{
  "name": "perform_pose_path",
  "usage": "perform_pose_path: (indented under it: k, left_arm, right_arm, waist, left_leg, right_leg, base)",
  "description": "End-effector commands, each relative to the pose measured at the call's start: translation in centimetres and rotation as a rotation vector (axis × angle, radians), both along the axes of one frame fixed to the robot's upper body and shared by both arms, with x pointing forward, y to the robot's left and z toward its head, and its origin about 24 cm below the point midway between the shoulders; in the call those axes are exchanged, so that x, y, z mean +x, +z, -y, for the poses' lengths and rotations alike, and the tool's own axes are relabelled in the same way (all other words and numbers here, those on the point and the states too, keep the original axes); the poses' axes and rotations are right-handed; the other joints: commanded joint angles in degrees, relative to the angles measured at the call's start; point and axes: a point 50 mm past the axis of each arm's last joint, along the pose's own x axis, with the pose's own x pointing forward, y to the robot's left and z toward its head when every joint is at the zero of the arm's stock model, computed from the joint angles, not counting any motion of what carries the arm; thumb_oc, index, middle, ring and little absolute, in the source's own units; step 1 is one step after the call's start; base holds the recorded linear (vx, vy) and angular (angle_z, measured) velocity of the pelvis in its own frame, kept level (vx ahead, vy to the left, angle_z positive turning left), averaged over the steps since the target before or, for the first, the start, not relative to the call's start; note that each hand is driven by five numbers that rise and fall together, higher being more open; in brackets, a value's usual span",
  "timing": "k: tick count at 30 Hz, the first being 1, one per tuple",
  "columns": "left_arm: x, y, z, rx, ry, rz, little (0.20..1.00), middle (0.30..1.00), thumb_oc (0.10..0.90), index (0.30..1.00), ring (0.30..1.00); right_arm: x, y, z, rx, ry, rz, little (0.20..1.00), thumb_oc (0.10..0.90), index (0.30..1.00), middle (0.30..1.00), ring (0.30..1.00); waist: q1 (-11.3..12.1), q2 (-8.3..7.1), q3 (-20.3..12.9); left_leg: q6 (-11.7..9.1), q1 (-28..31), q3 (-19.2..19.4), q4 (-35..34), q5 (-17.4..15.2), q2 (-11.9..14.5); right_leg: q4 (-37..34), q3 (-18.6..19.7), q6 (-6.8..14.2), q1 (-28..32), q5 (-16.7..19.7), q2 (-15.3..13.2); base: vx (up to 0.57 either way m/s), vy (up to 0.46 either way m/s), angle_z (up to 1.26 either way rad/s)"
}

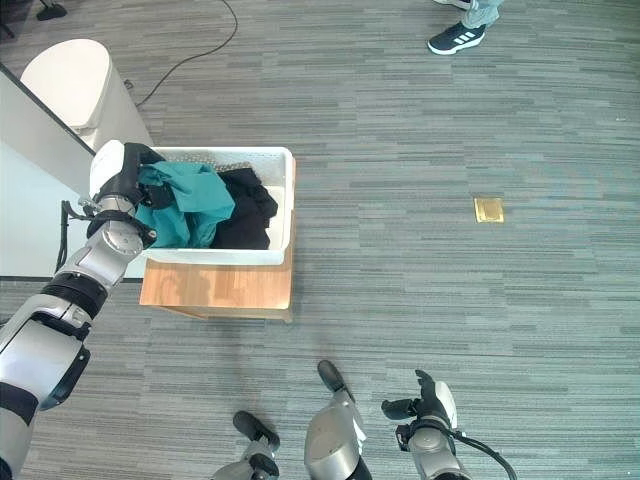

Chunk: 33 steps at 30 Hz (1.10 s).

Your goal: Pick up bed clothes into laundry basket.

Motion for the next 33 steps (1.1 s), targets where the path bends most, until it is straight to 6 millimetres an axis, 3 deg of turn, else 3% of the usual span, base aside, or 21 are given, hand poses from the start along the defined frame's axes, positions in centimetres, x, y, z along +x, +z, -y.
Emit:
perform_pose_path:
  k: [1,6,7,11,15,16,17,19,24,26,29,30,32,33]
  left_arm:
    - [0.5,5.8,0.2,-0.047,0.002,0.249,0.9,0.9,0.8,0.9,0.9]
    - [0.3,7.1,2.4,0.006,-0.081,0.326,0.9,0.9,0.8,0.9,0.9]
    - [0.0,8.2,3.7,0.003,-0.125,0.391,0.9,0.9,0.8,0.9,0.9]
    - [-0.9,10.3,5.2,-0.056,-0.18,0.531,0.9,0.9,0.8,0.9,0.9]
    - [-3.4,12.8,5.8,-0.149,-0.254,0.73,0.9,0.9,0.8,0.9,0.9]
    - [-4.8,13.2,5.5,-0.184,-0.278,0.806,0.9,0.9,0.8,0.9,0.9]
    - [-4.9,13.0,5.4,-0.186,-0.274,0.803,0.9,0.9,0.8,0.9,0.9]
    - [-7.2,12.3,3.8,-0.178,-0.265,0.875,0.9,0.9,0.8,0.9,0.9]
    - [-7.3,10.0,1.1,-0.086,-0.201,0.758,0.9,0.9,0.8,0.9,0.9]
    - [-7.2,7.9,1.1,-0.229,-0.227,0.695,0.9,0.9,0.8,0.9,0.9]
    - [-9.4,4.9,0.2,-0.433,-0.214,0.712,0.9,0.9,0.8,0.9,0.9]
    - [-10.2,3.6,-0.5,-0.475,-0.189,0.704,0.9,0.9,0.8,0.9,0.9]
    - [-12.1,0.9,-2.1,-0.513,-0.146,0.649,0.9,0.9,0.8,0.9,0.9]
    - [-14.8,-2.0,-3.6,-0.566,-0.104,0.587,0.9,0.9,0.8,0.9,0.9]
  right_arm:
    - [-2.0,0.3,2.6,-0.073,-0.029,-0.014,0.9,0.8,0.9,0.9,0.9]
    - [-3.2,-0.2,2.7,-0.061,-0.023,-0.047,0.9,0.8,0.9,0.9,0.9]
    - [-3.6,-0.4,2.6,-0.049,-0.026,-0.06,0.9,0.8,0.9,0.9,0.9]
    - [-4.8,-1.0,2.4,-0.012,-0.053,-0.082,0.9,0.8,0.9,0.9,0.9]
    - [-5.3,-1.4,1.6,0.015,-0.043,-0.087,0.9,0.8,0.9,0.9,0.9]
    - [-5.4,-1.5,1.4,0.029,-0.051,-0.088,0.9,0.8,0.9,0.9,0.9]
    - [-5.5,-1.5,1.5,0.027,-0.049,-0.091,0.9,0.8,0.9,0.9,0.9]
    - [-5.7,-1.3,1.4,0.039,-0.042,-0.085,0.9,0.8,0.9,0.9,0.9]
    - [-4.7,-0.9,1.7,0.036,-0.019,-0.073,0.9,0.8,0.9,0.9,0.9]
    - [-3.8,-0.4,1.9,0.023,-0.019,-0.051,0.9,0.8,0.9,0.9,0.9]
    - [-1.4,1.1,2.1,-0.009,-0.006,0.036,0.9,0.8,0.9,0.9,0.9]
    - [-3.0,-0.1,1.8,0.016,-0.021,-0.021,0.9,0.8,0.9,0.9,0.9]
    - [-1.8,1.1,3.8,-0.051,-0.06,0.01,0.9,0.8,0.9,0.9,0.9]
    - [3.3,6.8,4.4,-0.159,-0.011,0.307,0.9,0.8,0.9,0.9,0.9]
  waist:
    - [0.0,1.68,-4.1]
    - [1.1,0.94,-6.0]
    - [2.0,0.5,-7.0]
    - [3.3,-0.79,-9.1]
    - [5.4,-2.18,-10.9]
    - [6.7,-3.0,-11.7]
    - [6.5,-2.92,-11.8]
    - [8.8,-4.31,-12.8]
    - [11.0,-5.54,-13.7]
    - [12.8,-5.86,-13.7]
    - [15.5,-6.27,-13.3]
    - [16.0,-5.91,-12.5]
    - [18.8,-6.04,-10.3]
    - [20.9,-6.92,-9.2]
  left_leg:
    - [-5.4,4.4,-0.4,0.1,-8.3,7.1]
    - [-5.6,5.6,-0.9,0.1,-8.2,7.5]
    - [-5.6,6.5,-1.4,0.1,-8.6,7.6]
    - [-5.7,7.4,-2.4,0.1,-8.5,7.8]
    - [-5.8,8.1,-4.0,0.1,-8.6,8.0]
    - [-5.8,8.3,-4.5,0.1,-8.4,8.3]
    - [-5.9,8.4,-4.5,0.1,-8.4,8.3]
    - [-5.9,8.9,-5.3,0.1,-8.0,8.9]
    - [-6.3,8.9,-7.1,0.1,-6.7,10.1]
    - [-6.1,8.7,-8.5,0.1,-5.9,10.0]
    - [-6.1,8.4,-9.4,0.1,-4.9,9.7]
    - [-5.8,7.8,-9.8,0.1,-4.2,9.5]
    - [-6.4,5.0,-13.1,0.1,-2.6,8.7]
    - [-5.7,5.7,-13.7,0.1,-3.8,8.2]
  right_leg:
    - [0.2,-4.4,1.4,-5.6,0.7,0.3]
    - [0.2,-5.2,1.1,-3.9,0.3,0.7]
    - [0.2,-5.6,1.0,-2.6,-0.3,0.8]
    - [0.2,-6.4,0.8,-0.9,-0.6,1.2]
    - [0.2,-7.3,0.4,1.0,-1.2,1.5]
    - [0.2,-7.9,0.2,1.8,-1.6,1.8]
    - [0.2,-7.9,0.1,1.9,-1.7,1.8]
    - [0.2,-8.6,-0.3,3.5,-2.6,2.2]
    - [0.2,-9.6,-1.2,5.4,-4.0,3.7]
    - [0.2,-11.1,-1.7,6.4,-4.6,3.8]
    - [0.2,-11.9,-2.1,7.2,-4.9,3.7]
    - [0.2,-11.7,-2.0,7.0,-5.0,3.8]
    - [0.2,-11.7,-2.6,6.0,-5.3,4.0]
    - [0.2,-13.1,-2.9,4.7,-5.1,3.2]
  base:
    - [0.03,-0.047,0.04]
    - [0.04,-0.059,0.04]
    - [0.03,-0.082,0.02]
    - [0.03,-0.066,0.17]
    - [0.0,-0.08,0.17]
    - [0.0,-0.075,0.12]
    - [-0.01,-0.108,0.17]
    - [-0.01,-0.078,0.21]
    - [-0.03,-0.087,0.21]
    - [-0.04,-0.053,0.43]
    - [-0.05,-0.037,0.33]
    - [-0.14,0.021,0.08]
    - [-0.29,0.01,-0.04]
    - [-0.31,-0.018,0.05]
